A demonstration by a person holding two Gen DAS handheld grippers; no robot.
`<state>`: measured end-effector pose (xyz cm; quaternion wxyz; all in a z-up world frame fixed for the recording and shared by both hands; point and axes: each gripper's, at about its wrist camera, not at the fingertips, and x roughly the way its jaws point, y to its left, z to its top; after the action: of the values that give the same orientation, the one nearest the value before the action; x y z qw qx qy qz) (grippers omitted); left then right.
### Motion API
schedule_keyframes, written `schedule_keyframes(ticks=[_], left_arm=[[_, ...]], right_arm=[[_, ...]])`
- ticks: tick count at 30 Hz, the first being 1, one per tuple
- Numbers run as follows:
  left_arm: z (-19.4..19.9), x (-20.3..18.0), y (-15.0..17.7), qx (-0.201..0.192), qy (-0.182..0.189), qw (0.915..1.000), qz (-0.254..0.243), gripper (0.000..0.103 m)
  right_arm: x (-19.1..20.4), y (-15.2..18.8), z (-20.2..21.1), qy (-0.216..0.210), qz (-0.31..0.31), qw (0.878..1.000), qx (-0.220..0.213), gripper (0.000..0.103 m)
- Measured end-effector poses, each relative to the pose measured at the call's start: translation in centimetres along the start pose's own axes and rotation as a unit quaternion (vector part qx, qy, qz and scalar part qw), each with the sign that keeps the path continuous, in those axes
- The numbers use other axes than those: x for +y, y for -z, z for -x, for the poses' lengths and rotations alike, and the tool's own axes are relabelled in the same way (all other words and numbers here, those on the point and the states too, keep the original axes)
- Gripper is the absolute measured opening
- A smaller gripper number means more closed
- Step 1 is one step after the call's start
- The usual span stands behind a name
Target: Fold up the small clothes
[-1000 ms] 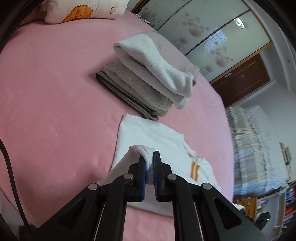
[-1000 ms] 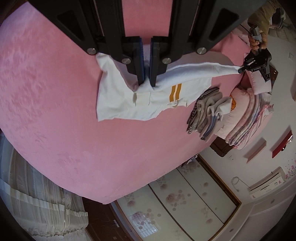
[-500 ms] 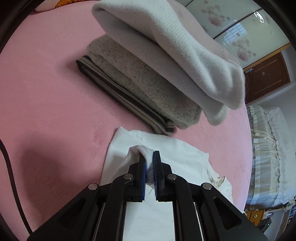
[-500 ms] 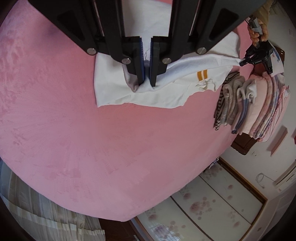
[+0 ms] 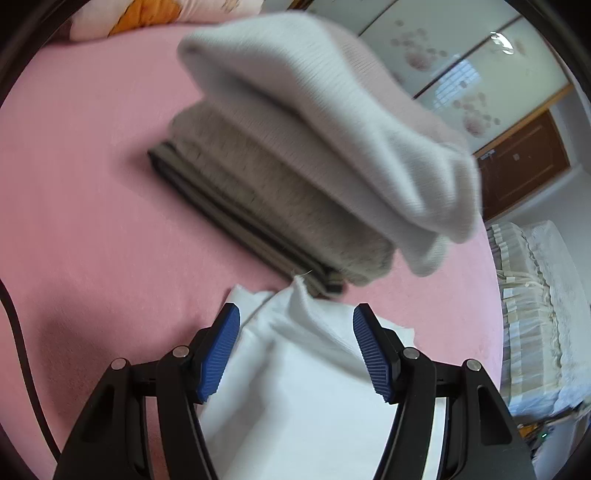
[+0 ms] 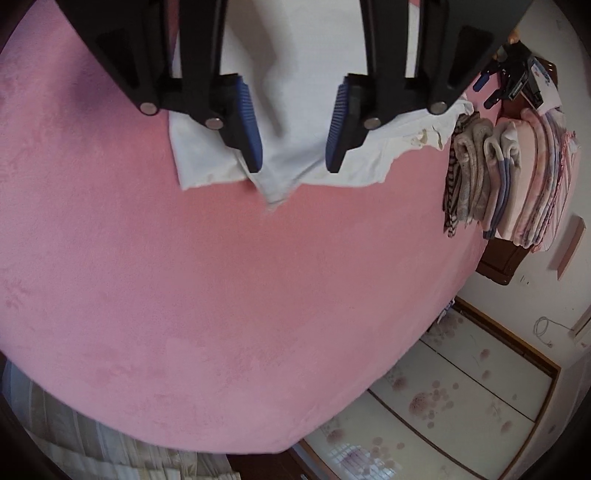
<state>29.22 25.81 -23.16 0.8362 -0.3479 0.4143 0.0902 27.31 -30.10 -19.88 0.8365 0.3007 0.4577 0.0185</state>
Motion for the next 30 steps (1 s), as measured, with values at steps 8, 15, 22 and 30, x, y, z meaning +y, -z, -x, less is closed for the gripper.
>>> schedule_keyframes(ticks=[8, 15, 22, 30], left_arm=[[2.0, -4.0, 0.7, -0.062, -0.02, 0.9943, -0.084, 0.062], [3.4, -7.5, 1.9, -0.093, -0.031, 0.9824, -0.159, 0.064], [3.3, -11.4, 6.0, -0.083, -0.025, 0.9675, -0.238, 0.073], [-2.7, -15.0, 12.1, 0.01, -0.016, 0.956, -0.293, 0.073]], right_arm=[[3.0, 0.2, 1.3, 0.011, 0.076, 0.997, -0.025, 0.038], [5.9, 0.8, 1.9, 0.015, 0.138, 0.99, -0.032, 0.038], [9.6, 3.2, 0.4, 0.004, 0.197, 0.98, -0.016, 0.038], [14.6, 8.2, -5.0, -0.044, 0.242, 0.968, 0.039, 0.025]])
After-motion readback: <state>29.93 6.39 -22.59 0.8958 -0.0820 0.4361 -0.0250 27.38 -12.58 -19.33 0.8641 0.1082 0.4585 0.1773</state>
